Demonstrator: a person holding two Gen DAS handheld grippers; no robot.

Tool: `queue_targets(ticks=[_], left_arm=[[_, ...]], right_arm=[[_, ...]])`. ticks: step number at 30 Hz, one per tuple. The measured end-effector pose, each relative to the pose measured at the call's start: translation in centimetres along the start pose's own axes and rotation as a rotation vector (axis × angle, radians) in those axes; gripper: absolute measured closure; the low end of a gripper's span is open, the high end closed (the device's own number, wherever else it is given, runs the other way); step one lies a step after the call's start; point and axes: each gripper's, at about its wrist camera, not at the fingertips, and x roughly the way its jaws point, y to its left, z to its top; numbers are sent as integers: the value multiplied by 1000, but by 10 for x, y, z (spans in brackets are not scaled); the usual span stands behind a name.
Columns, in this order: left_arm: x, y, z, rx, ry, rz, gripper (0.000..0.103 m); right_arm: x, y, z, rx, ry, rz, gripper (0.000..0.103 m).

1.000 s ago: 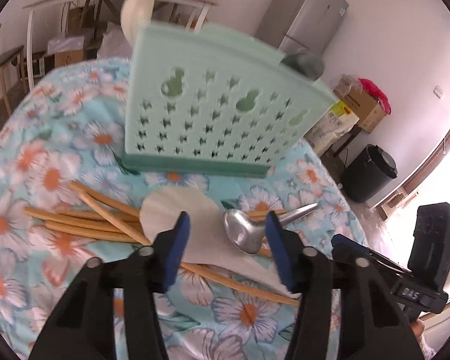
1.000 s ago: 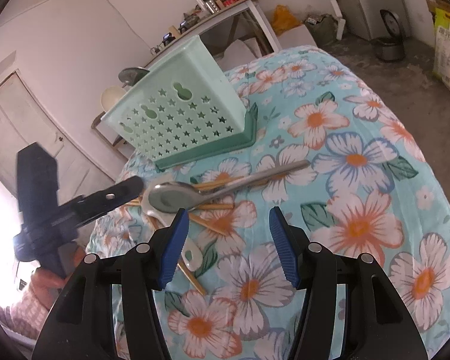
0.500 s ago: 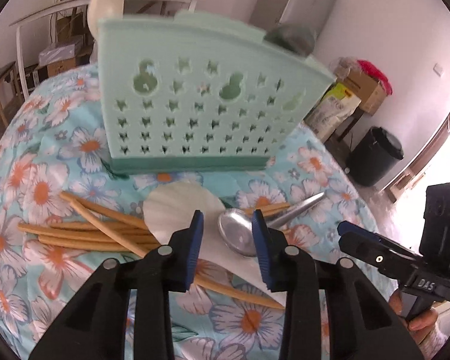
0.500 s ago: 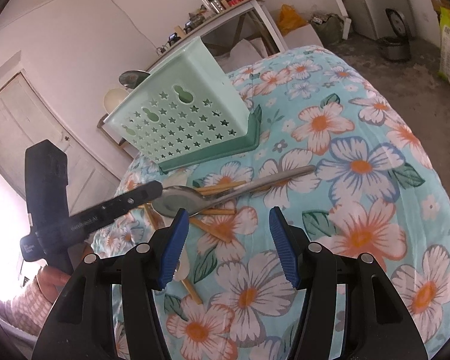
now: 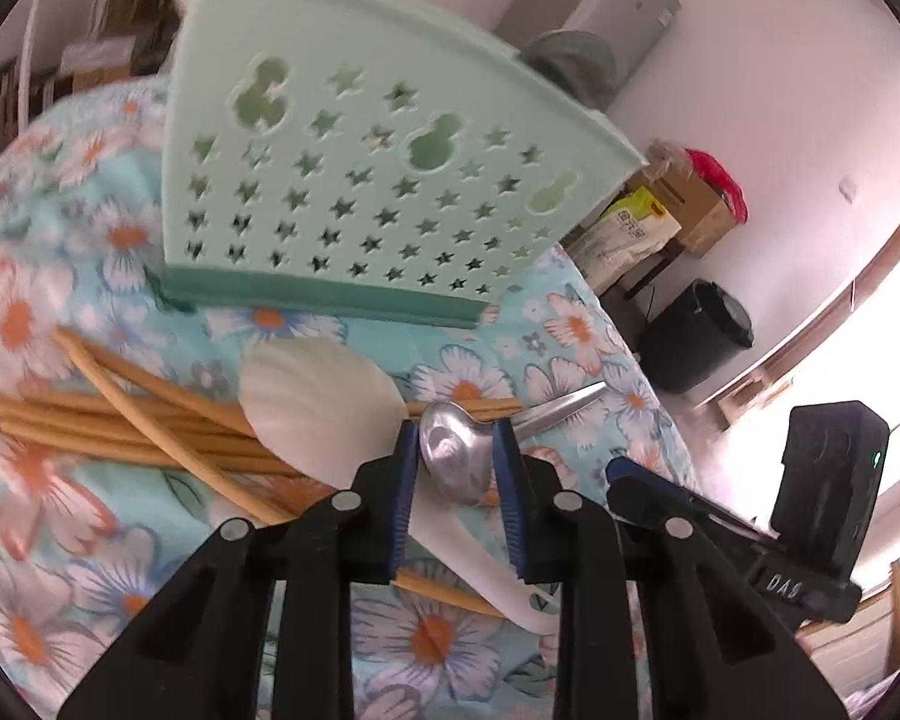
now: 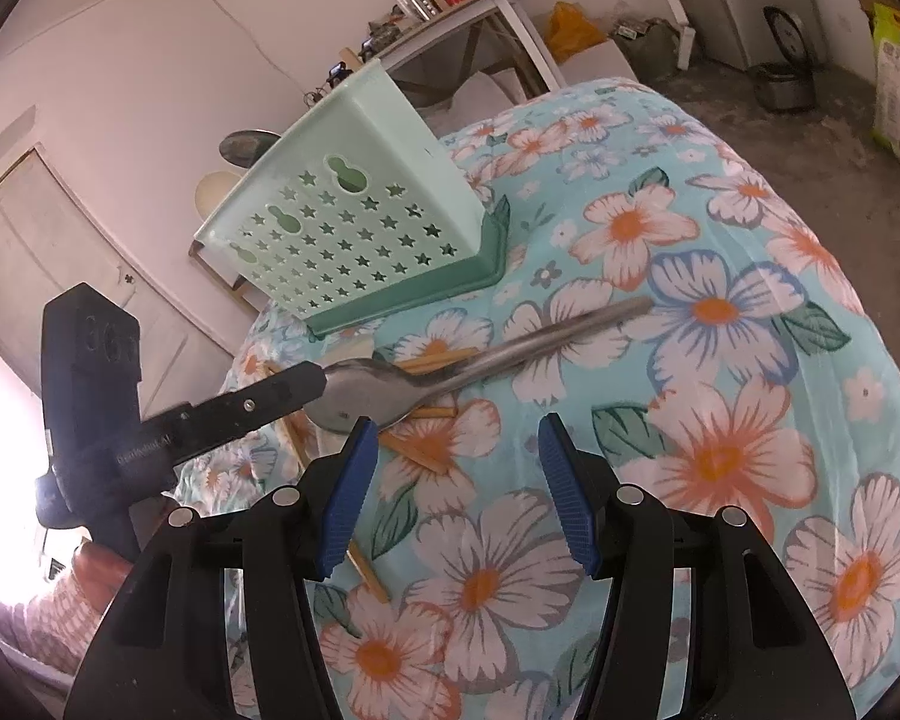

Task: Organize utensils
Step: 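Grasp a silver metal spoon from the pile with the left tool, then lift the metal spoon with the left tool while the right tool grasps a white plastic spoon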

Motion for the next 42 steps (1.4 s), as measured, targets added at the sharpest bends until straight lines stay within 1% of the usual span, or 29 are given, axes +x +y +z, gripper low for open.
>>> queue_targets(ticks=[3,5,6,8,12,15,21,23,27,31,34,39,42], left_arm=[[2,-3,-1,28,-9,34,86],[4,-11,-2,75,-10,79,90],[8,-15,-3,95,-6,101,96],[9,-18,-6,114,-7,121,99],[3,-24,-9,133,-42,122,102],[-12,-29,-6,151,-84,122,102],[-64,-32,1,150,-184,70,102],[-81,-30,2,148,-212,66,102],[-120,-19,-3,124,-282,85,102],[-151,3,-13,66,-333,151,102],[-172,21,-23,11,-364,182,102],[-198,41,-32,-45,-417,235,102],[-213,52,-35,-78,-455,252,102]], right_arm=[[0,-3,0,11,1,1,49],[0,-3,1,14,-2,-2,49],[-1,-3,2,14,-4,-4,49],[-3,-3,1,13,-9,-11,49],[-11,-2,-1,10,-21,-27,49],[-18,-1,-2,8,-32,-38,49],[-34,7,3,-12,-74,-60,49],[-39,12,5,-25,-88,-63,49],[-42,21,6,-51,-89,-68,49],[-37,33,4,-82,-71,-54,49],[-28,46,6,-119,-45,-44,48],[-5,78,16,-236,-6,-32,43],[17,104,20,-343,35,-41,39]])
